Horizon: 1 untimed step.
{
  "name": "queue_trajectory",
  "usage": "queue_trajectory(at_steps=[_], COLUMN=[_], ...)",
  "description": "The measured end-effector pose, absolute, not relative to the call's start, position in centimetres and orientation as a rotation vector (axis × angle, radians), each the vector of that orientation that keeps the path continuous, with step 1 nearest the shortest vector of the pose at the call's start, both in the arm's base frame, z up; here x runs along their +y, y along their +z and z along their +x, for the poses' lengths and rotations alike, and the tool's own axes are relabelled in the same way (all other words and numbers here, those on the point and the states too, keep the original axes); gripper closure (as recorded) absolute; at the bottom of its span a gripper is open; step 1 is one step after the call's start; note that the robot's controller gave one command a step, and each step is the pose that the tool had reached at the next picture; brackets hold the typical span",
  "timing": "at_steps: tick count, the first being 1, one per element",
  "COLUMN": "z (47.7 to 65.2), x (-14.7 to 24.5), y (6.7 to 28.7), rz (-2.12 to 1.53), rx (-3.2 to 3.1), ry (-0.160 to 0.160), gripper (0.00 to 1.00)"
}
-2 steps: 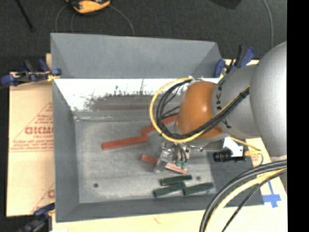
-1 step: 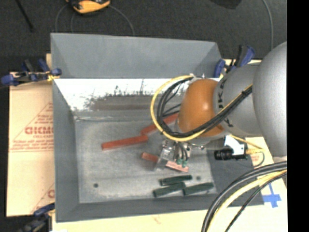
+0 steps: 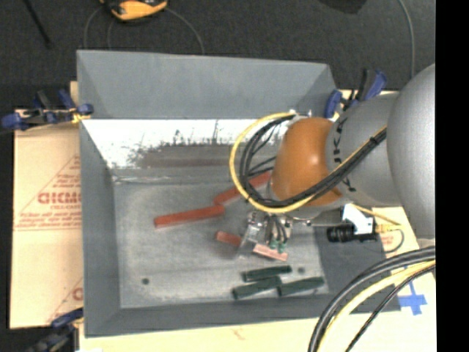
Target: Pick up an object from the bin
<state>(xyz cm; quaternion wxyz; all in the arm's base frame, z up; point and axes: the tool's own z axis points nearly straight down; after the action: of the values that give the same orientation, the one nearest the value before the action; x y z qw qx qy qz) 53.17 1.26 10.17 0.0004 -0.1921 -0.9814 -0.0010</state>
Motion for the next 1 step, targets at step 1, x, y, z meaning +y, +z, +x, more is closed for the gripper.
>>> queue_trajectory(at_steps=[1], z=[53.10], x=[1.25], y=[11.69], rz=[-0.602], rx=[-3.081], ry=[-0.002], gripper=[1.00])
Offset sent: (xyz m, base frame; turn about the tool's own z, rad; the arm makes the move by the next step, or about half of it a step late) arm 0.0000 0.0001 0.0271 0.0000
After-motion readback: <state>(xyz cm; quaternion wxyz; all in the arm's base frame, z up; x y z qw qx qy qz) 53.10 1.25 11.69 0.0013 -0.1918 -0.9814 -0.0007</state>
